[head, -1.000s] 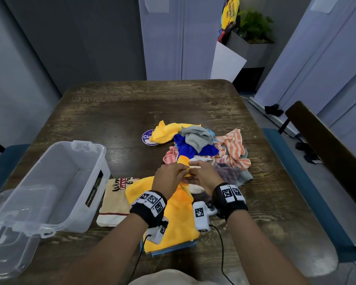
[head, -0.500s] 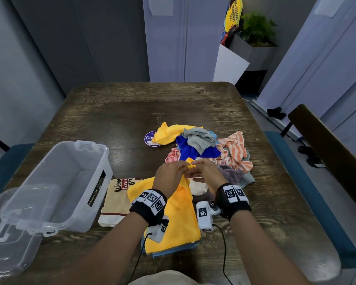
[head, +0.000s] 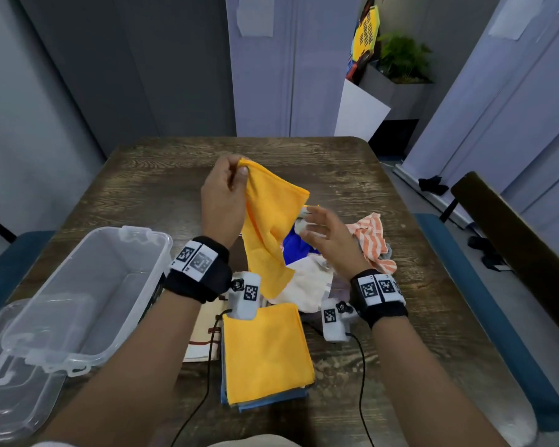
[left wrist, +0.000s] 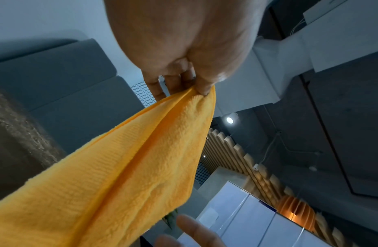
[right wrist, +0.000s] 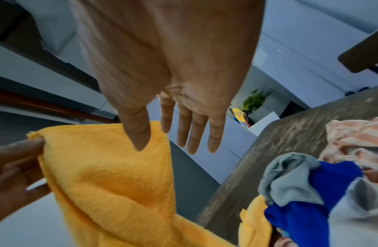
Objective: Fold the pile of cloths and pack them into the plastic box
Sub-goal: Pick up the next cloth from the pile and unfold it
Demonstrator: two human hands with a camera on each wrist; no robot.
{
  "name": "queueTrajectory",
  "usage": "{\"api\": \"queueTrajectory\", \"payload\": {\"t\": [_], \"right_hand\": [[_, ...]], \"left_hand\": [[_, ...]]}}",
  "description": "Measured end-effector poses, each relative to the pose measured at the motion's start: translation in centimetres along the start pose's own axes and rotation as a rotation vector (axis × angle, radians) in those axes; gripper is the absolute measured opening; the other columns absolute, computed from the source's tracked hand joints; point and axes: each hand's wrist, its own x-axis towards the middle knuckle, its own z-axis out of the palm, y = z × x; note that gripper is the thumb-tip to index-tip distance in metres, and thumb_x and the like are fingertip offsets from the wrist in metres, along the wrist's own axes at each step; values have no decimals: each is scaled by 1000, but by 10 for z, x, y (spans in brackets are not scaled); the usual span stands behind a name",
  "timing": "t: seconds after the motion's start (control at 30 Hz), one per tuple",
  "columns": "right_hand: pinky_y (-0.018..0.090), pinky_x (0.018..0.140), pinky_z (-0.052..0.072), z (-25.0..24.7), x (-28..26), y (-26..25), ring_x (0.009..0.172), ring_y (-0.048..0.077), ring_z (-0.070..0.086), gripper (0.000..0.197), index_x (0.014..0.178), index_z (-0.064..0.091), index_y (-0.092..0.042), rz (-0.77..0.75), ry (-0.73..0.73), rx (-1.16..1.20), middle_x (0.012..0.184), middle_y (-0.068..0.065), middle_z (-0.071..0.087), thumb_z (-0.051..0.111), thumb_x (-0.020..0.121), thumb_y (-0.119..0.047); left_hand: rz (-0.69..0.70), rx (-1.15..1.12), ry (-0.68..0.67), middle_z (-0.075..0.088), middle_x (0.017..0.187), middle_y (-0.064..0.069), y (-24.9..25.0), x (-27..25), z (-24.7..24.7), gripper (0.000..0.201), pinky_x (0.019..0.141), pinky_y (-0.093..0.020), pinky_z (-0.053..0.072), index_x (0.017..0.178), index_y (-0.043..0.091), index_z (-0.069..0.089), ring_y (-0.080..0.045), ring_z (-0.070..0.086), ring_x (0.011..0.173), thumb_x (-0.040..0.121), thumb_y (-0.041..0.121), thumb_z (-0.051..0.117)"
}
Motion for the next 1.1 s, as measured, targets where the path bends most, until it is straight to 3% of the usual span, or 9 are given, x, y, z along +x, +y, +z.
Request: {"api": "queueTrajectory", "payload": {"t": [0.1,0.23,0.33,0.5,0.6,0.7,0.83,1.0,1.1], "right_hand": [[32,101,50,11,13,-10,125,9,58,52,141,49,-27,49,-42,122,136,-1,61,67,94,-41],[40,109,43,32,28,-11,128,15,55,53,142,49,-22,231,-86,271,141,0,58,55,99,-51],[43,113,41,47,35,-4,128,16,57,68,144,50,-17,272,-121,326,142,-1,59,59,91,-59],[45,99,52,50,32,-9,117,26,65,29,125,64,-20,85,12,341,124,3,70,59,101,-34],[49,95,56,43,31,-17,111,30,67,23,120,64,-15,-10,97,337,119,10,71,59,102,-28],[48,81,56,30,30,-31,89,28,65,19,109,63,-4,-126,146,200,98,16,70,56,103,-20],[33,64,46,15,32,-48,70,12,55,13,98,66,-12,-245,162,70,78,-2,66,56,103,-18],[29,65,46,10,30,-62,71,11,54,17,105,68,-5,-253,103,78,79,-2,65,55,104,-16],[28,66,51,14,24,-67,71,10,59,20,106,67,-2,-186,0,161,79,-2,67,52,105,-16]], "left_hand": [[-9,-19,-16,57,87,2,2,3,-2,11,74,-28,44,98,19,56,-9,53,81,103,16,48],[-6,-49,-41,57,91,-1,8,3,-5,12,78,-28,45,101,15,55,-9,53,84,105,14,43],[-24,-63,-92,58,94,-3,10,2,-11,14,80,-32,47,103,13,56,-12,55,86,106,16,42],[-43,-24,-38,56,91,4,3,3,-21,14,76,-20,44,102,16,55,-6,52,83,107,15,42],[-81,57,99,52,84,8,-10,5,-28,12,68,-15,39,101,16,55,2,46,73,106,16,43],[-145,149,165,47,75,9,-22,2,-31,11,59,-16,35,100,15,54,2,42,62,106,16,44],[-192,238,155,52,78,12,-35,-4,-32,8,60,-8,36,102,13,57,9,48,65,104,16,49],[-248,262,184,54,82,10,-37,-7,-29,10,70,-25,37,106,12,58,-1,49,72,104,16,49],[-195,334,180,57,115,-2,-25,-9,-23,25,93,-30,44,125,15,59,-17,57,103,102,16,51]]}}
